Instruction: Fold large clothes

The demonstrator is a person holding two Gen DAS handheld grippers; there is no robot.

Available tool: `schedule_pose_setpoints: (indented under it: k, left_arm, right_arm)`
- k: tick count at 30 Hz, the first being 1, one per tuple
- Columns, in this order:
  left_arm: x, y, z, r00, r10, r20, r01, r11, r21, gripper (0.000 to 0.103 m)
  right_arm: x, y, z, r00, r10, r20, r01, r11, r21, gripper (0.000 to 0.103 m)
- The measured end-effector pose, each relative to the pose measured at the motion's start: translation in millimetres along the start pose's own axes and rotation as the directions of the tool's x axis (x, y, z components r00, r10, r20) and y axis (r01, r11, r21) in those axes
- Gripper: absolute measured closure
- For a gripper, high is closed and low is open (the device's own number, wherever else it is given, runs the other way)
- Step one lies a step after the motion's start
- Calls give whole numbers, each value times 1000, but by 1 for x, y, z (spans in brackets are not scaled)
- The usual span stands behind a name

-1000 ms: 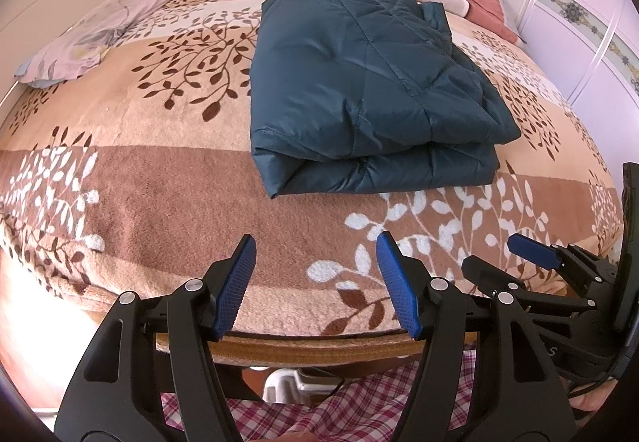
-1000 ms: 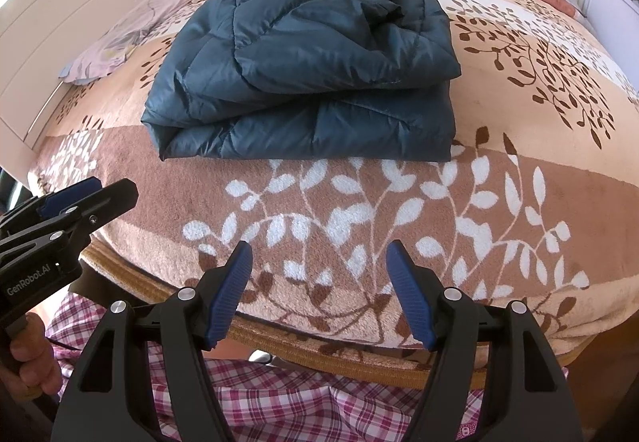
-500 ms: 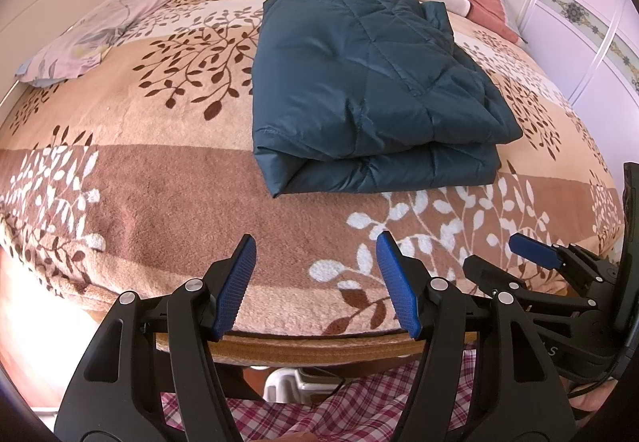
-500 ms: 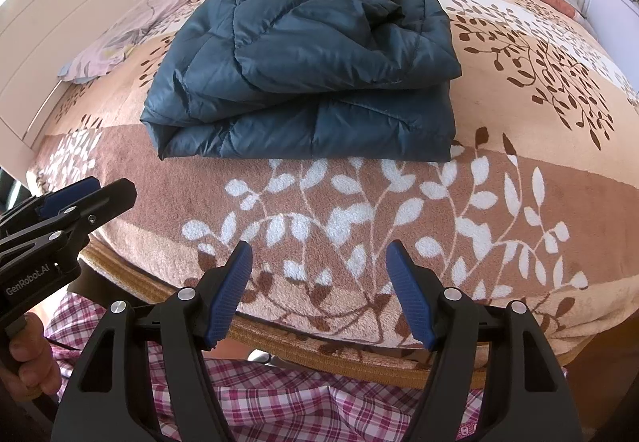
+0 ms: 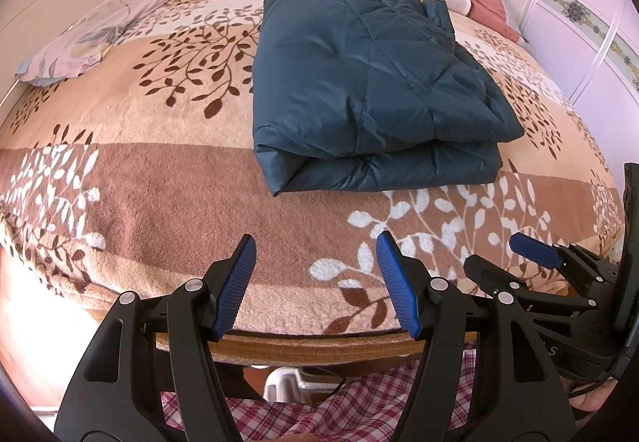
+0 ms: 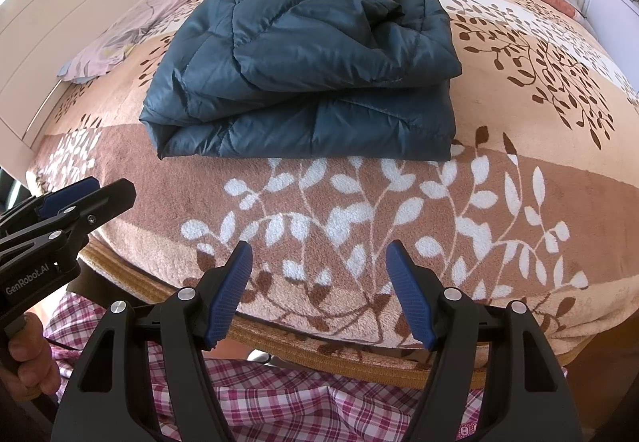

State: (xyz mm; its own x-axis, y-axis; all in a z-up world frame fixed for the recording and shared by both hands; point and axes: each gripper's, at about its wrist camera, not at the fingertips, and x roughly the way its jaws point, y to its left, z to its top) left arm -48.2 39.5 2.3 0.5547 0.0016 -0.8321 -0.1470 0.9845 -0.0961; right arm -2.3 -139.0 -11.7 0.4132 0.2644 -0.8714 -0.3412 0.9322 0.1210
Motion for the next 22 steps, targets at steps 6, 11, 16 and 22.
schedule_pose_setpoints:
  k: [6,11,16,22]
  left_arm:
    - [0,0,0,1000,1,-2,-1,1000,-1,40]
    - [0,0,0,1000,1,-1,-1,1000,-1,40]
    - [1,1,0,1000,4,-4,-4,1000,-2,40]
    - [2,1,-2,1000,6,-13,-6,1000,-6,40]
  right_arm:
    - [0,0,0,1000,0,-1,0,1000,0,34]
    - [1,1,0,1000,-1,-1,1,1000,-3,34]
    - [1,0,-1,1000,-2,-1,2,1000,-1,34]
    - [1,-1,-2,1000,-4,-2,4,1000,-2,34]
